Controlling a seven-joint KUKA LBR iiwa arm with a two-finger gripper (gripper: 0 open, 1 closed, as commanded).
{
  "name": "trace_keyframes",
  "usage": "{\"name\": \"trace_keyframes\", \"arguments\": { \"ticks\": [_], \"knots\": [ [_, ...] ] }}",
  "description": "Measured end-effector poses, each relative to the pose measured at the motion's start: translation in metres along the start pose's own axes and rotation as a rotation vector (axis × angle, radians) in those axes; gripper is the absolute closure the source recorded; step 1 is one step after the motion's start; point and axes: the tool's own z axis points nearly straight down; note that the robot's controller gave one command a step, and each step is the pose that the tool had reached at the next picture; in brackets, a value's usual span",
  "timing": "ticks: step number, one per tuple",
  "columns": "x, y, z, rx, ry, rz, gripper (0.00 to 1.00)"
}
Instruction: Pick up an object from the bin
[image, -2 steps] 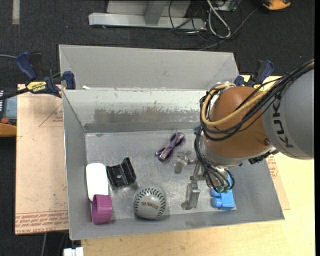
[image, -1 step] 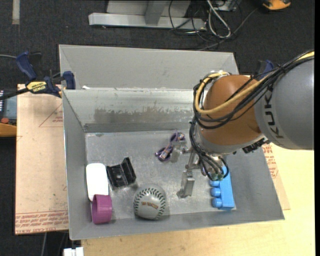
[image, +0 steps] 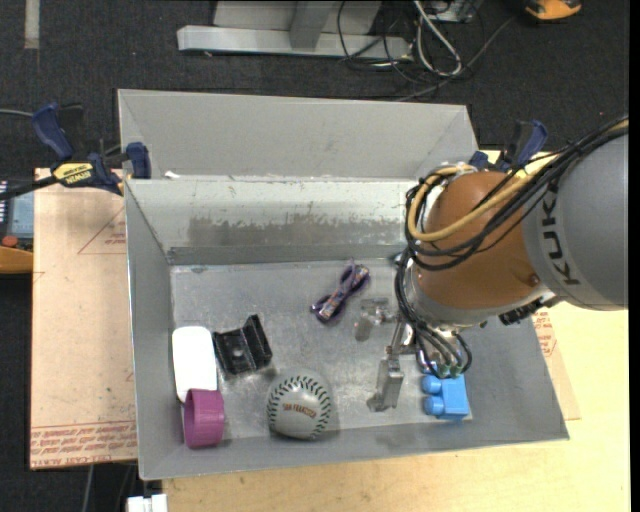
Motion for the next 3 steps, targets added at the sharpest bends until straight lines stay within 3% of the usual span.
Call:
{"name": "trace_keyframes", "arguments": {
  "ticks": [1,2,3],
  "knots": [
    [-0.065,0.015,0.006,0.0,-0.012,-0.028,0.0],
    [-0.038,-0.018,0.02,-0.001,-0.006,-0.006,0.0],
    [-0.033,0.02,0.057,0.0,-0.013,-0.063,0.0]
  ]
}}
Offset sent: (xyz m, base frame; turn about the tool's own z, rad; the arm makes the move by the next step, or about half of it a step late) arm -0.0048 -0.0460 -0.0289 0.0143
